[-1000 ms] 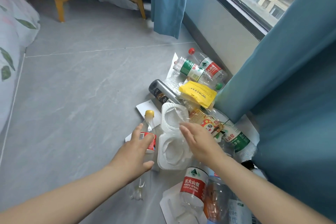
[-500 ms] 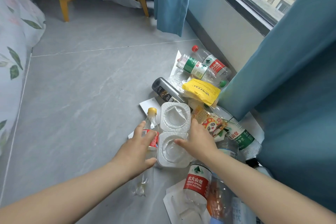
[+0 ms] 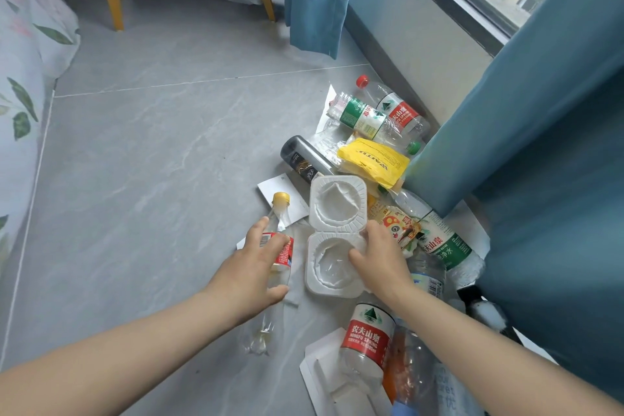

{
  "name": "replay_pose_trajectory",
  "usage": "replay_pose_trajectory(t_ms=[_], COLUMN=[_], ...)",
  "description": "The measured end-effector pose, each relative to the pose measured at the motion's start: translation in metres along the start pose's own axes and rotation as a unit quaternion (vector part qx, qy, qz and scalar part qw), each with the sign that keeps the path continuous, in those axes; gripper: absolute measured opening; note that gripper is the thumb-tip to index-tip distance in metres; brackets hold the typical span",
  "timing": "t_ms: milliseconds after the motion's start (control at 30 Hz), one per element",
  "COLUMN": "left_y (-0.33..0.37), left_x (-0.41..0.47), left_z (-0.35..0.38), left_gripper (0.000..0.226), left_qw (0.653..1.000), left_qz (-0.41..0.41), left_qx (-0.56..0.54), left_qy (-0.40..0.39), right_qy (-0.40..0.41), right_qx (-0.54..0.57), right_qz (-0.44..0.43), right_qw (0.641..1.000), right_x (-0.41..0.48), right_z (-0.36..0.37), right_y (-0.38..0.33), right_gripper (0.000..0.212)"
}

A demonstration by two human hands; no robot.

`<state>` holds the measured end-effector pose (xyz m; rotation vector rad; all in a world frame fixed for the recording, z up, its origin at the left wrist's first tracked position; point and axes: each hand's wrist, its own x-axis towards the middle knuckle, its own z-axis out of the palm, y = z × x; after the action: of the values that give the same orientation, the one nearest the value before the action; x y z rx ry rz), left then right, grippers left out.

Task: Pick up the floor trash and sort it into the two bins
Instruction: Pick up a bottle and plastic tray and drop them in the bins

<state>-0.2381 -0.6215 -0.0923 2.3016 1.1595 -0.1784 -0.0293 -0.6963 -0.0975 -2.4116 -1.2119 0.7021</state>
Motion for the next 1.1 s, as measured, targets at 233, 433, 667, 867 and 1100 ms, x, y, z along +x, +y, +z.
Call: replay_pose_trajectory(t_ms=[233, 433, 667, 867, 1100], left_y=[0.001, 0.001, 0.001, 0.001, 0.001], left_x=[0.0, -0.001, -0.001, -0.002, -0.002], left_z=[-0.001, -0.001, -0.001, -0.001, -0.001], left_gripper=[0.067, 0.07, 0.071, 0.071, 0.069], left_qw=[1.0, 1.0, 1.0, 1.0, 1.0], left_qz=[-0.001, -0.004, -0.007, -0.004, -0.004], left_qx=[0.005, -0.001, -0.009, -0.008, -0.01], left_qy=[-0.002, -0.002, 0.0, 0.0, 0.001], right_qy=[0.005, 0.001, 0.003, -0.042, -0.024], right_qx=[0.095, 0.128, 0.12, 0.067, -0.115], right_qz=[0.005, -0.021, -0.039, 0.033, 0.032], right_qw=[0.995, 0.992, 0.992, 0.996, 0.993], right_x=[-0.008, -0.02, -0.025, -0.025, -0.024], right_z=[-0.02, -0.035, -0.05, -0.032, -0.02], right_y=[0.001, 0.005, -0.006, 0.002, 0.018], right_gripper=[0.018, 0.019, 0.027, 0.064, 0.05])
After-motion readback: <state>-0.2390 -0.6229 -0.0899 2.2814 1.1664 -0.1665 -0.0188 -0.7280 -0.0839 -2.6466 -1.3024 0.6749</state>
